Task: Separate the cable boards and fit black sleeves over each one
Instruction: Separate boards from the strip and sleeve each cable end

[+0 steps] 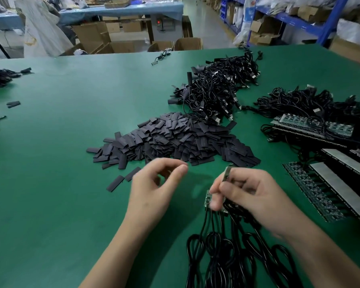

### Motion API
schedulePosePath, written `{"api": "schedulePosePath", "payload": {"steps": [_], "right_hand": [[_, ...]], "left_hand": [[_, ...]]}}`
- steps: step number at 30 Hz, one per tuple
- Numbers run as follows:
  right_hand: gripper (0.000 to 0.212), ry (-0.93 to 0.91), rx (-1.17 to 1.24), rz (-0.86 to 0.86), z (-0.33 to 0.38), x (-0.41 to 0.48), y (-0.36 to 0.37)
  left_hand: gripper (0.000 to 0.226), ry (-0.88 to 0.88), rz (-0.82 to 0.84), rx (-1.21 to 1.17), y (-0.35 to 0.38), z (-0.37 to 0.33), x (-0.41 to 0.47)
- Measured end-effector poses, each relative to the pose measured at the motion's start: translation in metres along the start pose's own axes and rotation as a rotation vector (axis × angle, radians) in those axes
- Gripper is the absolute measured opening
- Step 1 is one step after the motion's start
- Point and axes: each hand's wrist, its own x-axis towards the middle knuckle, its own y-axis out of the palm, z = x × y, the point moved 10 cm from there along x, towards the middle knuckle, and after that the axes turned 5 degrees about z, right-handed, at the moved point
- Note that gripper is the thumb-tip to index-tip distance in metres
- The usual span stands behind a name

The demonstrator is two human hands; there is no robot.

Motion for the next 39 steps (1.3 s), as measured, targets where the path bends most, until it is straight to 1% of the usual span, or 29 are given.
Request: {"api": "schedulePosePath", "payload": {"steps": [1,3,4,6,7,9,11,13,15,18,20,22,25,26,28,30,32,34,37,39], "right_hand": [[0.023,-0.005,0.112,-0.023,0.0,-0.002,-0.007],[0.033,-0.003,0.319,-0.03,-0.001,-0.005,-0.015],[0.036,-0.009,0.385,-0.033,0.0,-0.006,-0.017],[0.039,-0.024,0.392,-0.062,0.002,-0.006,-0.021],[0.039,-0.024,0.341,-0.085,0.002,-0.006,-0.022],[0.038,0.009,0.151,-0.125,0.001,-0.007,-0.022],[0.042,0.055,-0.13,-0.146,0.0,-0.008,-0.017],[0.046,0.065,-0.389,-0.149,-0.001,-0.007,-0.007],[0.042,0.088,-0.529,-0.131,-0.004,-0.006,0.004],[0.038,0.125,-0.548,-0.111,-0.013,-0.005,0.009],[0.039,0.118,-0.515,-0.137,-0.013,-0.006,0.004],[0.036,0.094,-0.495,-0.173,-0.01,-0.007,0.0],[0.021,0.083,-0.451,-0.161,-0.008,-0.006,0.001],[0.02,0.084,-0.433,-0.146,-0.008,-0.006,0.003],[0.019,0.093,-0.4,-0.123,-0.01,-0.005,0.004],[0.02,0.118,-0.361,-0.12,-0.013,-0.005,0.001],[0.019,0.133,-0.342,-0.14,-0.016,-0.006,-0.003],[0.02,0.138,-0.348,-0.185,-0.018,-0.007,-0.007],[0.022,0.15,-0.353,-0.237,-0.022,-0.008,-0.009],[0.022,0.149,-0.33,-0.234,-0.022,-0.007,-0.009]], "left_hand": [[0.009,-0.033,-0.08,0.211,-0.014,0.007,0.001],[0.023,-0.152,-0.16,0.623,-0.035,0.024,0.003],[0.029,-0.217,-0.175,0.732,-0.044,0.033,0.003],[0.035,-0.297,-0.18,0.784,-0.057,0.047,0.004],[0.033,-0.295,-0.186,0.782,-0.06,0.049,0.005],[0.021,-0.246,-0.2,0.8,-0.061,0.046,0.006],[0.014,-0.215,-0.205,0.8,-0.06,0.043,0.007],[0.011,-0.208,-0.201,0.791,-0.06,0.042,0.008],[0.008,-0.185,-0.191,0.76,-0.059,0.042,0.009],[0.013,-0.119,-0.15,0.663,-0.051,0.034,0.01],[0.014,-0.097,-0.084,0.516,-0.041,0.029,0.011],[0.012,-0.096,0.061,0.258,-0.019,0.024,0.01],[0.01,-0.116,0.339,-0.242,0.029,0.01,-0.001],[0.011,-0.102,0.398,-0.345,0.042,0.005,-0.006],[0.011,-0.071,0.442,-0.433,0.057,-0.001,-0.013],[0.013,-0.051,0.419,-0.434,0.061,-0.001,-0.013],[0.015,-0.028,0.352,-0.389,0.056,0.0,-0.012],[0.019,0.076,0.272,-0.219,0.046,-0.006,-0.01],[0.024,0.317,0.217,0.1,0.042,-0.027,-0.014],[0.023,0.381,0.188,0.167,0.04,-0.034,-0.016]]}}
